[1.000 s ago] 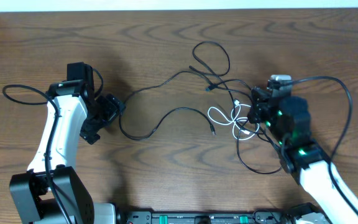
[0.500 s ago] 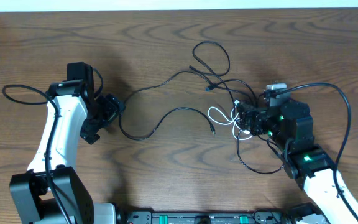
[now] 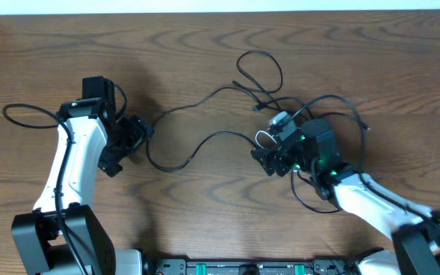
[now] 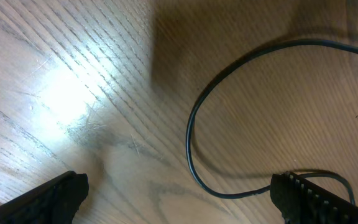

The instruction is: Untangle cables

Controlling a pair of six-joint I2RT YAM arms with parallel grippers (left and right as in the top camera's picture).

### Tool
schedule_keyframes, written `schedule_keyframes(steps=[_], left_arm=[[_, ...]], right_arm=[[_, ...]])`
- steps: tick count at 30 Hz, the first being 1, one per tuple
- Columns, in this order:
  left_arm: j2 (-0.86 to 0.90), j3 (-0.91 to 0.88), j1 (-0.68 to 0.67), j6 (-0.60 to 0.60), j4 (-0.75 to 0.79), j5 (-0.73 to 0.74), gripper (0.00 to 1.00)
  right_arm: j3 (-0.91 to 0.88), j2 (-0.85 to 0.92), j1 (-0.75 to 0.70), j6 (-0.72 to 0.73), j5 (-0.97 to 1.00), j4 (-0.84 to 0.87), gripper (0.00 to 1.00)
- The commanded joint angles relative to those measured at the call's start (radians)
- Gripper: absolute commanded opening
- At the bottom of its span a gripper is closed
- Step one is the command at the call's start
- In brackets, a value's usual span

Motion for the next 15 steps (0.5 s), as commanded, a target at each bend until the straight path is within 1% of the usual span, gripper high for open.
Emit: schedule_keyframes(steps=[1, 3, 4, 5, 7, 9, 10, 12, 15], left_arm=[[0.0, 0.002, 0.0, -0.009, -0.002, -0.021, 0.98], [0.0, 0.002, 0.0, -0.009, -0.002, -0.021, 0.98], [0.0, 0.002, 0.0, -0.009, -0.002, -0.021, 0.98], [0.0, 0.002, 0.0, -0.009, -0.002, -0.021, 0.98], [0.0, 0.002, 0.0, -0.009, -0.002, -0.021, 0.98], [0.0, 0.002, 0.0, -0.009, -0.002, -0.021, 0.98], [0.0, 0.002, 0.0, -0.009, -0.002, -0.021, 0.98], [0.0, 0.002, 0.0, -0.009, -0.002, -0.021, 0.98], [0.0, 0.002, 0.0, -0.009, -0.002, -0.021, 0.98]], right_arm=[[0.0, 0.096, 0.008, -0.049, 0.038, 0.019, 0.64], [0.001, 0.115, 0.001, -0.047, 0.045, 0.031, 0.38], [0.001, 0.112, 0.0, -0.044, 0.045, 0.032, 0.23], [0.002, 0.104, -0.001, -0.039, 0.045, 0.032, 0.01], [0.005, 0.064, 0.0, 0.037, 0.025, 0.076, 0.01], [0.005, 0.015, 0.0, 0.086, -0.043, 0.148, 0.01], [0.005, -0.039, 0.0, 0.112, -0.105, 0.222, 0.01], [0.005, -0.138, 0.0, 0.147, -0.158, 0.34, 0.01], [0.005, -0.286, -0.001, 0.154, -0.137, 0.485, 0.01]])
